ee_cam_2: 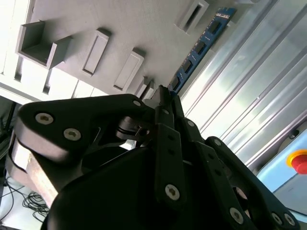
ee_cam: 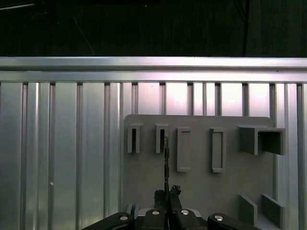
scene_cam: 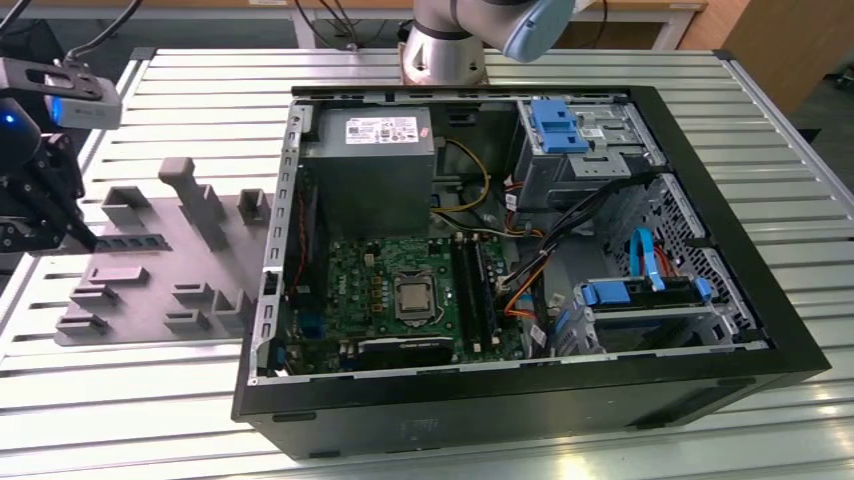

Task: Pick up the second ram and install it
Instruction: 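Pick up the second ram and move it above second insertion slot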

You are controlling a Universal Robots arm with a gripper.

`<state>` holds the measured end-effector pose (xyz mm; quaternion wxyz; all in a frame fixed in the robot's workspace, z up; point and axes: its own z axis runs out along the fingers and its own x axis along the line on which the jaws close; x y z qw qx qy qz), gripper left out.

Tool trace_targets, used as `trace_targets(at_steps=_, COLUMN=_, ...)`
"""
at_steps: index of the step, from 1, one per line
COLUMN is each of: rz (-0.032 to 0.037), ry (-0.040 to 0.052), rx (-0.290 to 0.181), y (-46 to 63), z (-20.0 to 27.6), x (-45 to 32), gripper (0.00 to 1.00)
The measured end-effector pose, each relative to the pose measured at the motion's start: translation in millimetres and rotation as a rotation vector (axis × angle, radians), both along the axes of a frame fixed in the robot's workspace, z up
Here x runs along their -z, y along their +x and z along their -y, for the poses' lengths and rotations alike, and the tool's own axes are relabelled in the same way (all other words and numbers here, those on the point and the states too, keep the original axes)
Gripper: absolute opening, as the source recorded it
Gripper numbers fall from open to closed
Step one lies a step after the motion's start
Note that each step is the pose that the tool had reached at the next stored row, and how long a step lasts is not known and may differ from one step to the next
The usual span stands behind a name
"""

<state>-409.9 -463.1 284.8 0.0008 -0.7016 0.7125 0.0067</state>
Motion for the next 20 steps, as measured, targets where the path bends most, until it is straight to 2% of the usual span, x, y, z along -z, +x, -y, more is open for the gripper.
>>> trace_targets(at_steps=20, rz=-0.0001, ry=-0.0001, rx=0.000, y=0.0, z=0.0, x=-21.3, gripper=0.14)
